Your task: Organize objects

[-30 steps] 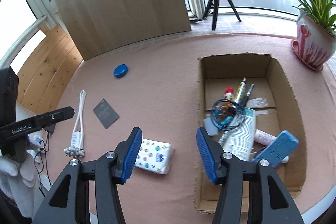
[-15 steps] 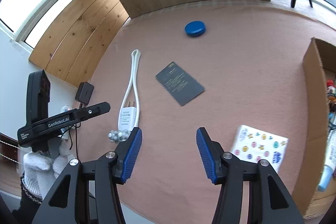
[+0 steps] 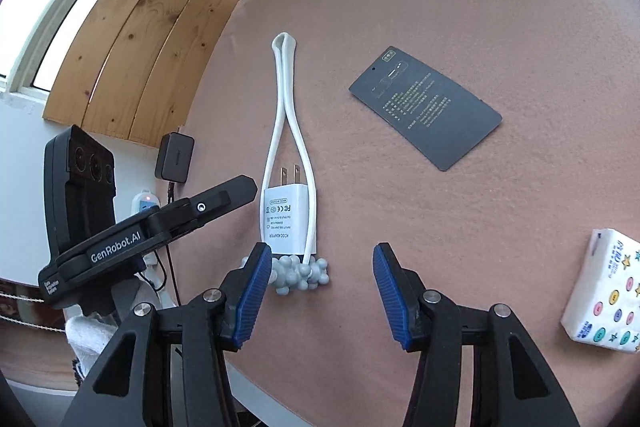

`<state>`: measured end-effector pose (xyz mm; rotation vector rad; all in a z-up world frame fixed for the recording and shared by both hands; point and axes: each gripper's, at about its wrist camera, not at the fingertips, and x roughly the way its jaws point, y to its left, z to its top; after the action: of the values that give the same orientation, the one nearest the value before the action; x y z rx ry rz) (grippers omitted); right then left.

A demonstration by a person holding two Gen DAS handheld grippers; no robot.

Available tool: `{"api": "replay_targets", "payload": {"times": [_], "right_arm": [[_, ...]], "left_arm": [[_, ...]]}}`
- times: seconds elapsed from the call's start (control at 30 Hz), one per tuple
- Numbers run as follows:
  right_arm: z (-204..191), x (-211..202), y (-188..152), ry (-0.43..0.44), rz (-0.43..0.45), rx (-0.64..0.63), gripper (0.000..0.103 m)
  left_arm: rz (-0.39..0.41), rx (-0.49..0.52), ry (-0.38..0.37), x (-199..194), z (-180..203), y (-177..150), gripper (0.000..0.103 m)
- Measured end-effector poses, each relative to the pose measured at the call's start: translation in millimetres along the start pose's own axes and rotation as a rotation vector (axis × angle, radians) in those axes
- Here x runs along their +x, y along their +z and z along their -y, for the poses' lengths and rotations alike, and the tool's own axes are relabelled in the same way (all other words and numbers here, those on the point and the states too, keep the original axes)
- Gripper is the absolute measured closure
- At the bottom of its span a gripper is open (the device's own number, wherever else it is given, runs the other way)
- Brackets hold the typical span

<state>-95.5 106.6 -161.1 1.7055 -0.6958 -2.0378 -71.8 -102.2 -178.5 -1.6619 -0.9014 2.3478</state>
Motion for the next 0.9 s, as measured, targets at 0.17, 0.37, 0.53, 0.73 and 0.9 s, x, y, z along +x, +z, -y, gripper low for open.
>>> {"api": "replay_targets", "payload": {"times": [0.17, 0.37, 0.53, 0.73, 0.9], "right_arm": [[7.5, 13.8, 6.2, 0.046, -0.037, 0.049, 0.064], [3.0, 22.3, 8.3, 0.084, -0.062, 0.047, 0.080], [-3.3, 22.9, 9.9, 0.063, -0.057, 0.026, 0.086], [-5.9, 20.1, 8.3, 0.066, -0.047, 0.025, 0.089], [-16.7, 19.2, 10.5, 0.023, -0.042, -0.013, 0.098]], "left_arm": [[-0.013, 0.009, -0.012, 4.6, 1.2, 2.0, 0.081], [-0.028, 0.015, -0.031, 6.7, 0.2, 1.7, 0.090], [-0.032, 0.030, -0.038, 7.4, 2.8, 0.5, 0.093], [-0.033, 0.033, -0.053, 4.9, 4.1, -0.6, 0.093], [-0.024, 0.059, -0.052, 1.4, 14.4, -1.7, 0.097]]}}
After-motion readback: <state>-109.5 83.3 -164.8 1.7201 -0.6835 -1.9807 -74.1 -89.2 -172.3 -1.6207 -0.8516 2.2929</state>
